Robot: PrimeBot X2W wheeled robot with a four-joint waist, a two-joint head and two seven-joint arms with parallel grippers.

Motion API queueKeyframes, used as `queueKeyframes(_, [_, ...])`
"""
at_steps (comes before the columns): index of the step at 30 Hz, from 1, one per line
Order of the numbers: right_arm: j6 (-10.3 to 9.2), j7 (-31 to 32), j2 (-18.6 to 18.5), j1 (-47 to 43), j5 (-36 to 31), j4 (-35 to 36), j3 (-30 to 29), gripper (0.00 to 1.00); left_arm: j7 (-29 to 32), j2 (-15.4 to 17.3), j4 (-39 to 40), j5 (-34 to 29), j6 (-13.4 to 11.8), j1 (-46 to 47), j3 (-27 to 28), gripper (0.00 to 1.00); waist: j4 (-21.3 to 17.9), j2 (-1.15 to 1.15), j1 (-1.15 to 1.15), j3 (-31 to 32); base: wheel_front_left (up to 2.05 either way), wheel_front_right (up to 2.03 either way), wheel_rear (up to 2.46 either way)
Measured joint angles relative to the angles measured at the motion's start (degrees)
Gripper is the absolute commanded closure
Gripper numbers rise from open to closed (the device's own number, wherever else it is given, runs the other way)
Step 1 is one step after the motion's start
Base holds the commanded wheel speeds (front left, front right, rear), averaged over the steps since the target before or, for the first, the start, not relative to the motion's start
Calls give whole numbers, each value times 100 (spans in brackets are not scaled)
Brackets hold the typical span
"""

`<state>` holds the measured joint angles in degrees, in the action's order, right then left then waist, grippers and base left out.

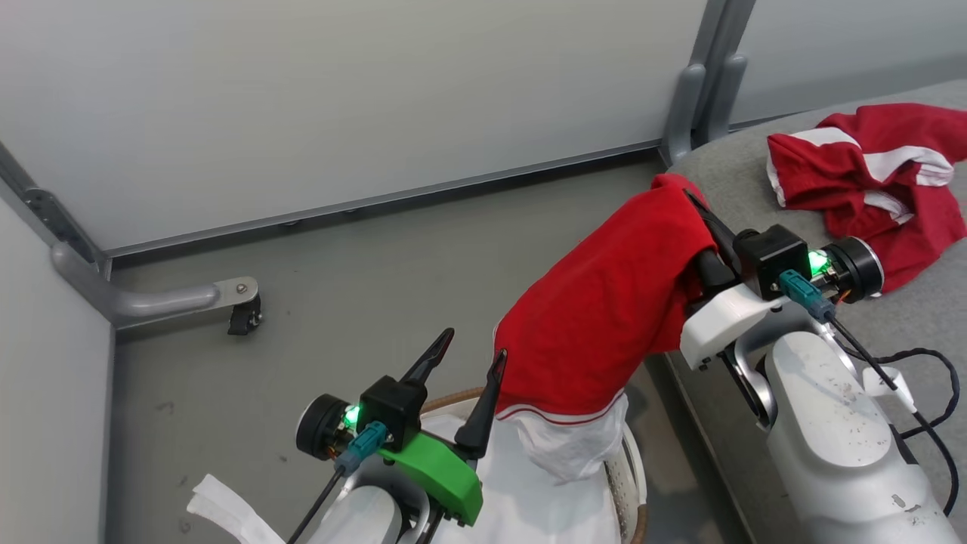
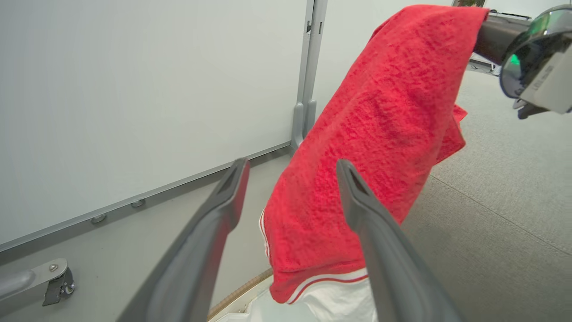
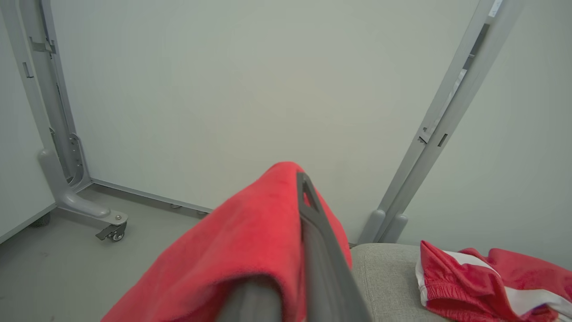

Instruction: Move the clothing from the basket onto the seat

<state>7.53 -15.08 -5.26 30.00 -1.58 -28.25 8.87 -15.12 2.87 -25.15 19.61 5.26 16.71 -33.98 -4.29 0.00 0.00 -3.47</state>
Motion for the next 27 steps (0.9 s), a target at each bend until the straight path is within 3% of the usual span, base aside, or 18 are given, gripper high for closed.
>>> queueKeyframes(21, [0, 0, -148, -15, 71, 246, -130, 100, 0, -12, 154, 32, -71, 11, -153, 0, -1824, 0, 0, -289, 0, 0, 0])
queueKeyframes(27, [0, 0, -144, -7, 97, 244, -223, 100, 0, -12, 134, 29, -40, 60, -194, 0, -2073, 0, 0, -470, 0, 0, 0])
